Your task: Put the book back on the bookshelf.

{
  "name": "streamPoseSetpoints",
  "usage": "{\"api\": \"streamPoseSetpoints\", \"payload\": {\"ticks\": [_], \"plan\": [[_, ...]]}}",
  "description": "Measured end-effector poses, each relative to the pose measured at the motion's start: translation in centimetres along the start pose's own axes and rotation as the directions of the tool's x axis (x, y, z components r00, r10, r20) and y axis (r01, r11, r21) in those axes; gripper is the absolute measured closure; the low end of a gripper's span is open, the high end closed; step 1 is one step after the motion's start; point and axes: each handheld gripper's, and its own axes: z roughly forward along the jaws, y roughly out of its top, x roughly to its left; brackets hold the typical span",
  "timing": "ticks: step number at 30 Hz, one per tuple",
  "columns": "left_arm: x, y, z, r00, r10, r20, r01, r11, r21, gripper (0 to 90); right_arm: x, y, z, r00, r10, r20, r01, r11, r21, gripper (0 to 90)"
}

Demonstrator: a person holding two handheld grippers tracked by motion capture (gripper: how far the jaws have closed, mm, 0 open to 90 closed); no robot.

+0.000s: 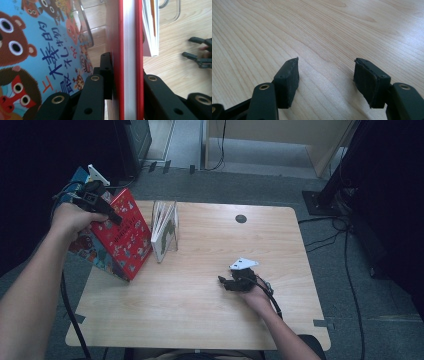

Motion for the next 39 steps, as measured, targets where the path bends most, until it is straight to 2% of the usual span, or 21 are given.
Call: {"api": "streamPoseSetpoints", "payload": {"ticks": [4, 7, 8, 20, 27, 30, 36, 39], "plan": [[-0.2, 0.4, -0.4, 0.9999, 0.005, -0.010, -0.005, 0.9999, -0.015, 79.6, 0.0, 0.0, 0.0, 1.0000, 0.000, 0.000, 0.000, 1.000, 0.000, 37.1], [-0.2, 0.8, -0.7, 0.9999, -0.007, -0.008, 0.006, 0.9982, -0.059, 79.8, 0.0, 0.0, 0.0, 1.0000, -0.001, 0.001, 0.001, 1.000, 0.000, 37.1], [-0.1, 0.9, -0.7, 0.9999, -0.013, 0.002, 0.014, 0.9979, -0.063, 79.7, 0.0, 0.0, 0.0, 1.0000, 0.002, 0.001, -0.002, 1.000, 0.000, 37.0], [0.9, 2.6, 0.0, 0.9976, -0.069, -0.001, 0.068, 0.9930, -0.097, 79.7, 0.1, 0.1, 0.1, 0.9999, 0.008, 0.007, -0.008, 1.000, 0.001, 37.0], [1.3, 3.1, 0.7, 0.9955, -0.090, -0.030, 0.086, 0.9901, -0.111, 79.7, 0.1, 0.1, 0.1, 0.9999, 0.009, 0.008, -0.009, 1.000, 0.001, 36.9], [1.6, 3.1, 1.1, 0.9937, -0.107, -0.036, 0.101, 0.9872, -0.123, 79.7, 0.1, 0.1, 0.1, 0.9999, 0.012, 0.011, -0.012, 1.000, 0.002, 36.9], [1.8, 3.2, 1.3, 0.9937, -0.110, -0.023, 0.105, 0.9834, -0.147, 79.6, 0.1, 0.1, 0.1, 0.9998, 0.012, 0.012, -0.012, 1.000, 0.002, 36.9], [1.8, 3.2, 1.3, 0.9931, -0.116, -0.015, 0.112, 0.9786, -0.172, 79.7, 0.1, 0.1, 0.1, 0.9998, 0.013, 0.012, -0.013, 1.000, 0.002, 36.9]]}}
